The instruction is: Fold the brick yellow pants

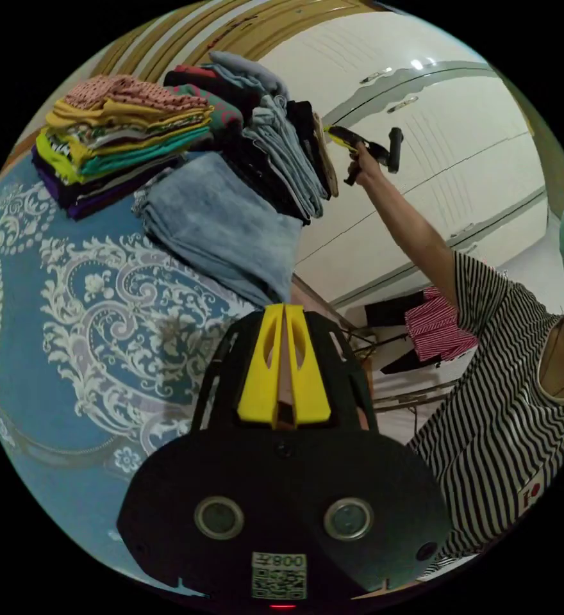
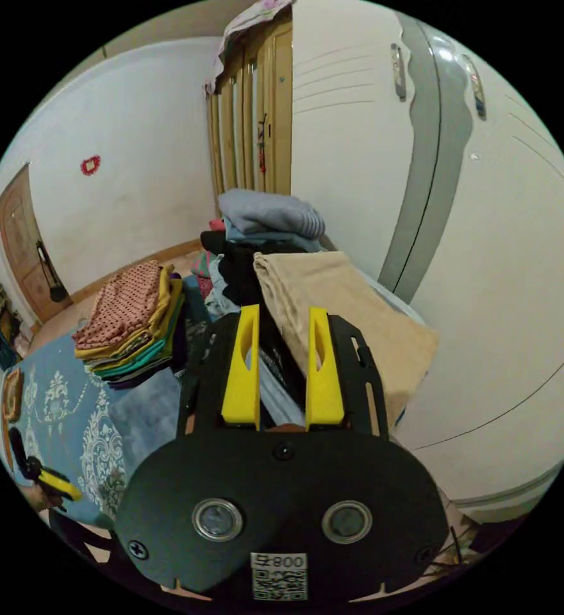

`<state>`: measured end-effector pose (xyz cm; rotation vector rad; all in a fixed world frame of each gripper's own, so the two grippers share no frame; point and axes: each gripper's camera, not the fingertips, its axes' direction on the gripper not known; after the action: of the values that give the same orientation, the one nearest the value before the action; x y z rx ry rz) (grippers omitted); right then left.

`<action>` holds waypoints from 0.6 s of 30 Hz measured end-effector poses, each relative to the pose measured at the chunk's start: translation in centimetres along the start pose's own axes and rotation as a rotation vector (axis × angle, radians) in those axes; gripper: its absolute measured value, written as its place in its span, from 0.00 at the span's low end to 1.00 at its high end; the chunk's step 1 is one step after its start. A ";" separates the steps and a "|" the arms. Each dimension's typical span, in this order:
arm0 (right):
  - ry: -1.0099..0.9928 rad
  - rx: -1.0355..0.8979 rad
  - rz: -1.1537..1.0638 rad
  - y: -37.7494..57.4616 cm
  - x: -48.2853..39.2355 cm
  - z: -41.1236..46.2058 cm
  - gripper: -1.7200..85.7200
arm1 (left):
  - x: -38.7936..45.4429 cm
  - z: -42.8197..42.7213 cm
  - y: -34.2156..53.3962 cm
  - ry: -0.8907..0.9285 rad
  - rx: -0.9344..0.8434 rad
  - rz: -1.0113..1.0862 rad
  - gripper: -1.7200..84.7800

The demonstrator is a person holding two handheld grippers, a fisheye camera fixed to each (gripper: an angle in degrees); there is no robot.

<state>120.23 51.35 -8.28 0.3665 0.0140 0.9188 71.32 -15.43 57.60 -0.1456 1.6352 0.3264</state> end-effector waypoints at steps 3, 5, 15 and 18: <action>0.024 -0.044 -0.024 -1.0 -2.0 -1.3 0.13 | 1.5 -1.2 2.3 0.014 -0.014 -0.046 0.03; 0.084 -0.075 -0.020 -1.2 -3.1 -2.2 0.11 | 3.0 -2.3 3.8 0.017 -0.022 -0.068 0.03; -0.126 -0.034 0.191 2.0 -5.0 -13.9 0.05 | 11.2 -8.1 9.0 0.070 0.002 -0.077 0.03; -0.261 0.059 0.221 3.9 -5.8 -20.0 0.04 | 14.4 -10.5 10.9 0.076 0.019 -0.069 0.03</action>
<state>110.34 55.09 -26.59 0.5483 -0.2438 1.0836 56.78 -6.79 45.33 -0.2017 1.7039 0.2548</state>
